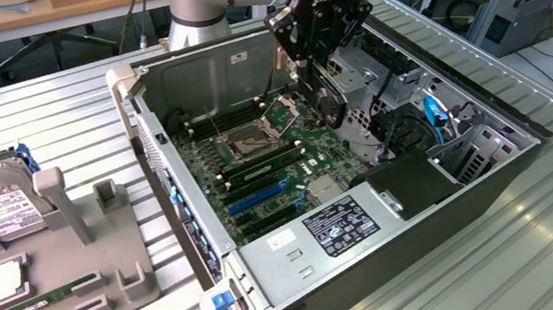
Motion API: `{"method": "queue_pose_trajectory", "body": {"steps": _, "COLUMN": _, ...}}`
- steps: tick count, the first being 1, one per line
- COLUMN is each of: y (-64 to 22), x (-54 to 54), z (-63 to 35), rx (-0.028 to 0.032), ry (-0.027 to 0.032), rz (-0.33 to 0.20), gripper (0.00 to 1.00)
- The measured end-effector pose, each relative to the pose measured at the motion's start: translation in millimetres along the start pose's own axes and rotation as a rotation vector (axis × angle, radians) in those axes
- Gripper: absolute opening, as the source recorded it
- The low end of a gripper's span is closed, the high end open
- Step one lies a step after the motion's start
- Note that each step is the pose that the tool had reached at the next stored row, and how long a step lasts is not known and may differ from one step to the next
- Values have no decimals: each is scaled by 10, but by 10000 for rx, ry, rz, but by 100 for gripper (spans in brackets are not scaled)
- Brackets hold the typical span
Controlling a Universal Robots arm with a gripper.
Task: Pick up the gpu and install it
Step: 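Pick up the gpu and move the gpu toward the slot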
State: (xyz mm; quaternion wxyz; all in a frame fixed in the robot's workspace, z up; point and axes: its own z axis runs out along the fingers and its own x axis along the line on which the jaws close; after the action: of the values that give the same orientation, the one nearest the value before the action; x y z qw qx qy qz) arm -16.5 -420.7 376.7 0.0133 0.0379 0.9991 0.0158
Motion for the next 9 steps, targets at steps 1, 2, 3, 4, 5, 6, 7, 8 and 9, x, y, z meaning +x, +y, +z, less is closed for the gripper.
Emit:
{"method": "queue_pose_trajectory", "body": {"steps": 1, "y": 0, "x": 1, "z": 6, "rx": 0, "ry": 0, "rz": 0, "gripper": 27}}
{"method": "queue_pose_trajectory", "body": {"steps": 2, "y": 0, "x": 2, "z": 12, "rx": 0, "ry": 0, "rz": 1, "gripper": 27}}
{"method": "queue_pose_trajectory", "body": {"steps": 3, "y": -1, "x": 3, "z": 17, "rx": 1, "ry": 0, "rz": 0, "gripper": 27}}
{"method": "queue_pose_trajectory", "body": {"steps": 4, "y": -1, "x": 3, "z": 23, "rx": 0, "ry": 0, "rz": 0, "gripper": 27}}
{"method": "queue_pose_trajectory", "body": {"steps": 5, "y": -1, "x": 4, "z": 29, "rx": 0, "ry": 0, "rz": 0, "gripper": 27}}
{"method": "queue_pose_trajectory", "body": {"steps": 6, "y": -1, "x": 5, "z": 35, "rx": 0, "ry": 0, "rz": 0, "gripper": 27}}
{"method": "queue_pose_trajectory", "body": {"steps": 7, "y": -2, "x": 5, "z": 39, "rx": 0, "ry": 0, "rz": 0, "gripper": 27}}
{"method": "queue_pose_trajectory", "body": {"steps": 8, "y": -2, "x": 6, "z": 47, "rx": 0, "ry": 0, "rz": 0, "gripper": 27}}
{"method": "queue_pose_trajectory", "body": {"steps": 9, "y": -2, "x": 7, "z": 53, "rx": 0, "ry": 0, "rz": 0, "gripper": 27}}
